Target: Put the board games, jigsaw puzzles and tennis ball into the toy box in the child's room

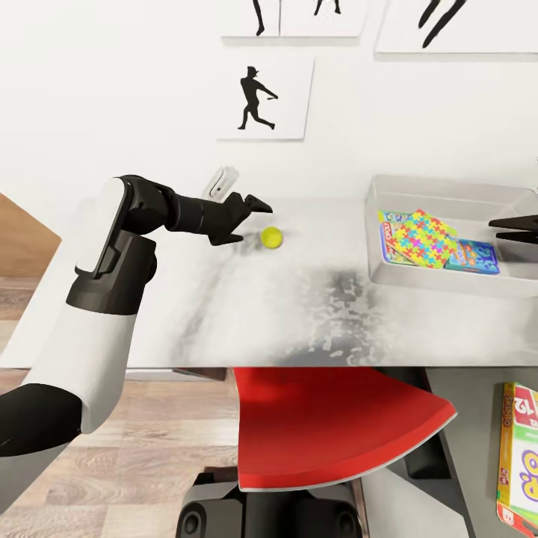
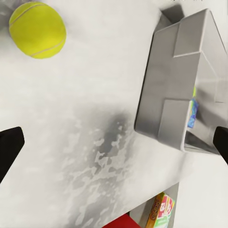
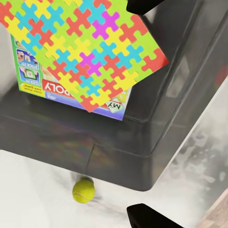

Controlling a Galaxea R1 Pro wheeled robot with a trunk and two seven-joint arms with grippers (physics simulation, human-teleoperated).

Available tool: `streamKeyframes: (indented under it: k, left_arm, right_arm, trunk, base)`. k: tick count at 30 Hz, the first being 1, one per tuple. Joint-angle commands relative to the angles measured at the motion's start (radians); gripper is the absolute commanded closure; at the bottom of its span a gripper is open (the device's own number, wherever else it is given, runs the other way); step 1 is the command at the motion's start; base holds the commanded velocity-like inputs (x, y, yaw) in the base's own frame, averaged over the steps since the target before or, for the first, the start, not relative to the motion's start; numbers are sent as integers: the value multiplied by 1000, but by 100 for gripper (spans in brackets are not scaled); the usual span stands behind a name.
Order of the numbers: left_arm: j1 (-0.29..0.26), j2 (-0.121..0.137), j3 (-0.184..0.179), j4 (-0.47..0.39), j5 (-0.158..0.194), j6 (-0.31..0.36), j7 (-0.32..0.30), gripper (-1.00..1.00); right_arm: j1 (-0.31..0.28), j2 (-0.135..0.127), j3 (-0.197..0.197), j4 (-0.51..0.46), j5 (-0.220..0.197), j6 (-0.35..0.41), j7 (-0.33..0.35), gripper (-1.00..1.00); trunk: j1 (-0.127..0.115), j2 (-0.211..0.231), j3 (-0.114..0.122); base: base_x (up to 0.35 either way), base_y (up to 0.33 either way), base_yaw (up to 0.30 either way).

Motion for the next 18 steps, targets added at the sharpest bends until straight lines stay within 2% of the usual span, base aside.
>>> streamKeyframes:
  k: [1, 18]
  left_arm:
    - [-1, 0, 1, 0, 8, 3, 10, -100]
    - [0, 0, 0, 0, 7, 3, 10, -100]
  right_arm:
    - [-1, 1, -4, 0, 11, 10, 8, -100]
    - [-1, 1, -4, -1, 11, 10, 5, -100]
  trunk:
    - [1, -2, 0]
    - [1, -2, 26]
  base:
    - [-2, 0, 18]
    - [-1, 0, 7]
